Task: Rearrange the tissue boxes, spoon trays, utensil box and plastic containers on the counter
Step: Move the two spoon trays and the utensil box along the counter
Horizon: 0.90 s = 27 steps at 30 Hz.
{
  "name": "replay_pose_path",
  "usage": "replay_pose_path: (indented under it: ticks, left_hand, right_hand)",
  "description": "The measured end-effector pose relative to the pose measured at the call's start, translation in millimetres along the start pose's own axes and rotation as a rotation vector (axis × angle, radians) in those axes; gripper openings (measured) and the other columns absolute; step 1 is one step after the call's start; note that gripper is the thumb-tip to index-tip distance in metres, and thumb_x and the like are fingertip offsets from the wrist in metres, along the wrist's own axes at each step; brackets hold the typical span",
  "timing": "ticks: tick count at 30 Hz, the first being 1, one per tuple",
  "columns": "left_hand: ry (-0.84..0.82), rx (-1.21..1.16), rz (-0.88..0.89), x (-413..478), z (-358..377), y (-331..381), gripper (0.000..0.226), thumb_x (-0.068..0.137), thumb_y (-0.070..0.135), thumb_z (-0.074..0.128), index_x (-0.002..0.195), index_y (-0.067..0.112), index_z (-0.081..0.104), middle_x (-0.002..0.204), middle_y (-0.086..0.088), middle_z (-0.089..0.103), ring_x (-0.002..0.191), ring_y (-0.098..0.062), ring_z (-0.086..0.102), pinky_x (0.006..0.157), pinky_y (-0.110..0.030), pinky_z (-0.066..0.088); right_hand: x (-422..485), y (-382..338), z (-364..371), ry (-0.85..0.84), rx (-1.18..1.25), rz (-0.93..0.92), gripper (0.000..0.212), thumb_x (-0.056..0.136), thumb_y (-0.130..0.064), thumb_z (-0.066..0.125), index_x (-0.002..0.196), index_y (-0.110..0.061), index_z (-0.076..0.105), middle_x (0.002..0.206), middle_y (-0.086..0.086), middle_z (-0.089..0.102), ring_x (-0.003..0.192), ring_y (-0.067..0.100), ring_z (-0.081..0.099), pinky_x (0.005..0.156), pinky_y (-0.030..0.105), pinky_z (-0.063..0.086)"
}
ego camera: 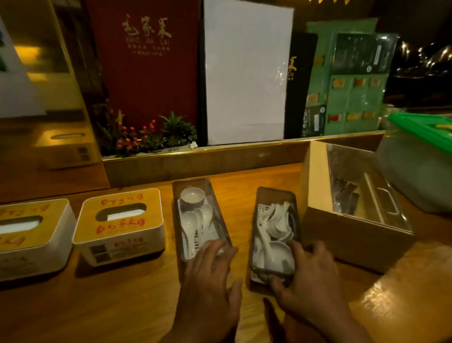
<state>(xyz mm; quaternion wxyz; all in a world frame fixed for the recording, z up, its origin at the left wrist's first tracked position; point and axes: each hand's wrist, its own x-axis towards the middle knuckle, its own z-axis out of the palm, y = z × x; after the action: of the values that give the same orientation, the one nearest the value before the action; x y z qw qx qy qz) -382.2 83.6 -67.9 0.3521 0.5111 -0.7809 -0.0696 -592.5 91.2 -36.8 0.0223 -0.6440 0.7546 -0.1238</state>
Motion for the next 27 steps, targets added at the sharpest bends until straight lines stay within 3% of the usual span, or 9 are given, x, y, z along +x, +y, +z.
replay_pose_path:
  ticks: [2,7,13,16,19,21,24,27]
  left_hand:
    - [-0.109,0.071,0.09,5.0,13.1,11.8,0.06,0.085,0.044,0.062,0.141,0.029,0.046,0.148,0.005,0.046,0.142,-0.016,0.034,0.112,-0.045,0.035]
    - [-0.231,0.213,0.123,11.2,37.7,29.5,0.059,0.09,0.05,0.045,0.144,0.026,0.043,0.158,0.005,0.035,0.149,-0.012,0.015,0.122,-0.034,0.002]
    - [-0.236,0.35,-0.048,15.9,52.6,49.4,0.062,0.083,0.045,0.057,0.138,0.016,0.056,0.147,-0.004,0.051,0.141,-0.019,0.039,0.117,-0.041,0.009]
    - [-0.237,0.404,-0.132,21.7,61.7,59.5,0.069,0.076,0.045,0.063,0.137,0.012,0.057,0.145,-0.007,0.053,0.139,-0.021,0.044,0.115,-0.042,0.012]
    - [-0.23,0.446,-0.233,30.1,68.5,69.2,0.074,0.074,0.047,0.065,0.139,0.013,0.054,0.147,-0.006,0.051,0.14,-0.02,0.042,0.115,-0.04,0.005]
    - [-0.229,0.433,-0.281,34.1,71.7,76.9,0.079,0.078,0.047,0.061,0.146,0.012,0.044,0.155,-0.005,0.041,0.145,-0.019,0.031,0.116,-0.036,-0.005]
    - [-0.19,0.394,-0.304,39.7,73.5,86.4,0.081,0.091,0.044,0.049,0.157,0.016,0.012,0.165,0.001,0.002,0.151,-0.013,-0.005,0.116,-0.033,-0.016]
    - [-0.188,0.381,-0.334,46.6,70.9,95.3,0.081,0.095,0.041,0.048,0.158,0.02,0.001,0.163,0.006,-0.01,0.147,-0.008,-0.018,0.117,-0.033,-0.018]
  right_hand:
    - [0.3,12.5,3.1,-0.093,0.02,-0.009,0.084,0.071,-0.075,0.046,0.144,-0.036,0.032,0.124,0.005,0.042,0.116,0.028,0.048,0.095,0.039,0.045]
    - [17.8,34.6,14.5,-0.147,0.183,-0.154,0.068,0.087,-0.054,0.062,0.146,-0.03,0.037,0.133,-0.002,0.043,0.118,0.018,0.041,0.094,0.03,0.043]
    - [56.7,44.2,16.8,-0.251,0.235,-0.315,0.068,0.098,-0.04,0.056,0.156,-0.032,0.021,0.163,0.001,0.023,0.143,0.022,0.033,0.112,0.034,0.036]
    - [76.4,43.7,16.2,-0.294,0.243,-0.37,0.068,0.1,-0.034,0.053,0.157,-0.03,0.016,0.166,0.003,0.013,0.145,0.026,0.032,0.112,0.035,0.034]
    - [92.9,45.9,20.1,-0.338,0.27,-0.424,0.078,0.098,-0.026,0.059,0.158,-0.03,0.01,0.167,0.006,0.006,0.147,0.03,0.027,0.113,0.036,0.032]
    - [99.1,48.1,22.8,-0.351,0.284,-0.459,0.081,0.098,-0.02,0.06,0.158,-0.029,0.007,0.167,0.007,0.003,0.148,0.029,0.025,0.112,0.034,0.033]
    - [104.0,51.0,29.5,-0.344,0.301,-0.478,0.082,0.097,-0.012,0.06,0.158,-0.027,0.007,0.167,0.006,0.002,0.149,0.029,0.025,0.112,0.034,0.034]
    - [112.5,52.1,37.6,-0.338,0.328,-0.482,0.091,0.091,-0.001,0.062,0.158,-0.03,0.007,0.168,0.005,0.004,0.149,0.028,0.024,0.114,0.035,0.034]
